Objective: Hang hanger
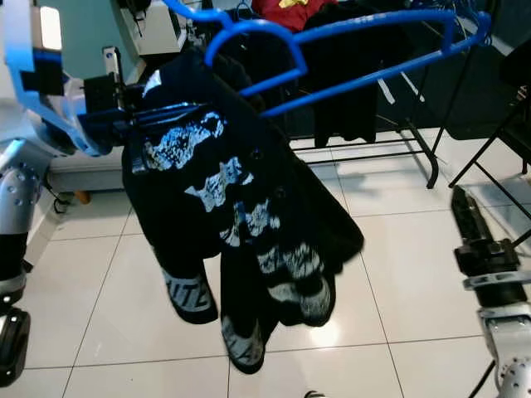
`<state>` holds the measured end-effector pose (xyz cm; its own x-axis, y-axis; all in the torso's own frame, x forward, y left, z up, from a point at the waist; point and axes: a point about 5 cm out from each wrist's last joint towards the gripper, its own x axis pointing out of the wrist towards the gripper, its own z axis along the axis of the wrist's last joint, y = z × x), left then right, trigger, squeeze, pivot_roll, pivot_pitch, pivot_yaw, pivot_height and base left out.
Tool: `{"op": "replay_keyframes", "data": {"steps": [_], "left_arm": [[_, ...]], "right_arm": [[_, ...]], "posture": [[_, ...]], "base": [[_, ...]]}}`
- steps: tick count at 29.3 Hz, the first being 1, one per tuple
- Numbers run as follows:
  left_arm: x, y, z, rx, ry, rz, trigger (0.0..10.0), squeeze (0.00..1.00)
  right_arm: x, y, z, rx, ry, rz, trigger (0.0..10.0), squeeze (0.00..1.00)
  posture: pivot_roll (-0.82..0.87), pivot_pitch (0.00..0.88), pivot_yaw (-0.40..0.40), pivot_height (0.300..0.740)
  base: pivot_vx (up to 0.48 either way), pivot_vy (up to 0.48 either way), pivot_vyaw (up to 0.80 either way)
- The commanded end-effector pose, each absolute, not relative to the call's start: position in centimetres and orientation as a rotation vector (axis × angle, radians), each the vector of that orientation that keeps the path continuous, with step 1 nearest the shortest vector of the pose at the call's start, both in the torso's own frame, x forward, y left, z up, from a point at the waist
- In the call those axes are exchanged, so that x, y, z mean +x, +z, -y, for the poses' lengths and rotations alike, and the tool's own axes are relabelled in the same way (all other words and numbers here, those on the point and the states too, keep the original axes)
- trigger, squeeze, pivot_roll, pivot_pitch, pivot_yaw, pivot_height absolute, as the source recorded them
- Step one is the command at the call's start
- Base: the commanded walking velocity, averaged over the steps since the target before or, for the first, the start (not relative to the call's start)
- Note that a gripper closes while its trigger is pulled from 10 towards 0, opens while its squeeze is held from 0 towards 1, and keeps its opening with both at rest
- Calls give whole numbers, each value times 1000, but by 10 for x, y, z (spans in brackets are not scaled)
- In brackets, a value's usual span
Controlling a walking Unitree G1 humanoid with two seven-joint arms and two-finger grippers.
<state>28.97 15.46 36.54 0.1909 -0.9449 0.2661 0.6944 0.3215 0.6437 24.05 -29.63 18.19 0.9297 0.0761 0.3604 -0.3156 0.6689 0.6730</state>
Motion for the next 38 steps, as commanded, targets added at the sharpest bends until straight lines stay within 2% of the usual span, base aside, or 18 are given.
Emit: {"op": "replay_keyframes", "data": {"steps": [1, 2, 3, 4, 5, 6, 7, 11, 18, 23, 25, 28, 37, 38], "left_arm": [[282, 373, -152, 435, -1227, 768, 1333, 0], [282, 373, -152, 435, -1227, 768, 1333, 0], [281, 373, -150, 431, -1237, 777, 4902, 0], [281, 373, -150, 431, -1237, 777, 4902, 0], [280, 373, -148, 428, -1247, 783, 8157, 0], [280, 373, -148, 428, -1247, 783, 8157, 0], [279, 372, -145, 427, -1265, 787, 10000, 0], [277, 371, -139, 419, -1295, 799, 10000, 0], [276, 370, -134, 409, -1314, 820, 10000, 0], [275, 370, -131, 403, -1323, 829, 10000, 0], [274, 370, -130, 399, -1329, 835, 10000, 0], [273, 370, -129, 398, -1330, 838, 10000, 0], [272, 370, -128, 398, -1329, 849, 10000, 0], [272, 370, -128, 398, -1328, 852, 10000, 0]], "right_arm": [[242, 174, 280, 796, 284, 205, 10000, 0], [242, 174, 280, 796, 284, 205, 10000, 0], [243, 163, 263, 668, 351, 44, 10000, 0], [243, 163, 263, 668, 351, 44, 10000, 0], [240, 155, 248, 588, 437, -55, 10000, 0], [240, 155, 248, 588, 437, -55, 10000, 0], [235, 158, 237, 570, 530, -69, 10000, 0], [232, 172, 230, 602, 618, -10, 10000, 0], [239, 173, 233, 601, 570, -16, 10000, 0], [244, 167, 225, 591, 567, -71, 10000, 0], [240, 156, 211, 562, 632, -172, 10000, 0], [237, 151, 206, 557, 666, -216, 10000, 0], [227, 142, 200, 557, 724, -315, 10000, 0], [228, 141, 202, 554, 713, -315, 3451, 0]], "posture": [[-67, 164, 62, 740], [-67, 164, 62, 740], [-68, 163, 63, 740], [-68, 163, 63, 740], [-69, 162, 61, 740], [-69, 162, 61, 740], [-65, 161, 59, 740], [-68, 159, 59, 740], [-71, 155, 59, 740], [-71, 153, 60, 740], [-70, 150, 57, 740], [-69, 149, 56, 740], [-73, 144, 53, 740], [-73, 144, 53, 740]], "base": [[0, 0, 0], [0, 0, 0], [0, 0, 0], [0, 0, 0], [0, 0, 0], [0, 0, 0], [0, 0, 0], [0, 0, 0], [0, 0, 0], [0, 0, 0], [0, 0, 0], [0, 0, 0], [0, 0, 0], [0, 0, 0]]}}
